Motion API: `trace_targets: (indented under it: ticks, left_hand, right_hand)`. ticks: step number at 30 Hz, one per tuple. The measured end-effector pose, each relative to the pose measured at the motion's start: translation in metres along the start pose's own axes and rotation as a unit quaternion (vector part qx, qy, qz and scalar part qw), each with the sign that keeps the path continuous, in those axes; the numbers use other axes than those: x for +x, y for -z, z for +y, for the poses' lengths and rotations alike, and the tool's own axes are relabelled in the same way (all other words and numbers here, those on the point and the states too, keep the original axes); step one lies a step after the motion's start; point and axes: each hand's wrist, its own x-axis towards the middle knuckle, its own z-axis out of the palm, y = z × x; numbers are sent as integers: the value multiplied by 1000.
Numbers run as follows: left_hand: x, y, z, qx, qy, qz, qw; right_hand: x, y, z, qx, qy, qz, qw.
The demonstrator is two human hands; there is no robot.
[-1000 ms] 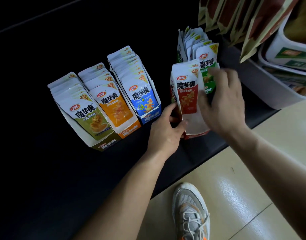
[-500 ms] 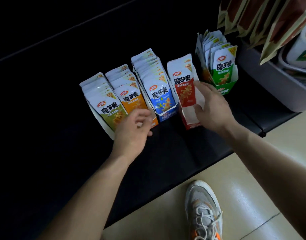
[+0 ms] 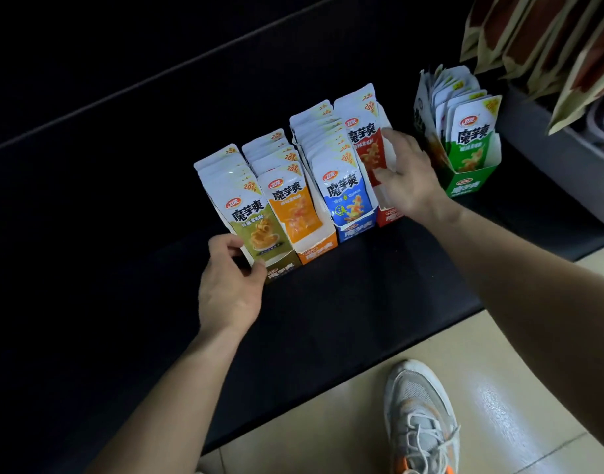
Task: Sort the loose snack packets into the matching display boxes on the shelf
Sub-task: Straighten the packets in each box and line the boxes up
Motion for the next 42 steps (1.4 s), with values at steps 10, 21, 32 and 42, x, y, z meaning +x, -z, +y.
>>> trace_targets:
  ticks: [10,21,32,42]
  left_hand:
    - [0,17,9,106,-29,39,993]
    - [-35,-71,81,-76,-197,-70,975]
    - [-41,-169,153,-83,-186,-177,963]
    - [-47,-169,153,-148,-107,-220,958]
  right_hand:
    - [-27,22,11,-125,50,181,974]
    - [-85,52,39,-226,29,87,970]
    - [-67,116,63,-261,106,50,958]
    - [-66,107,67,-257,119,91,955]
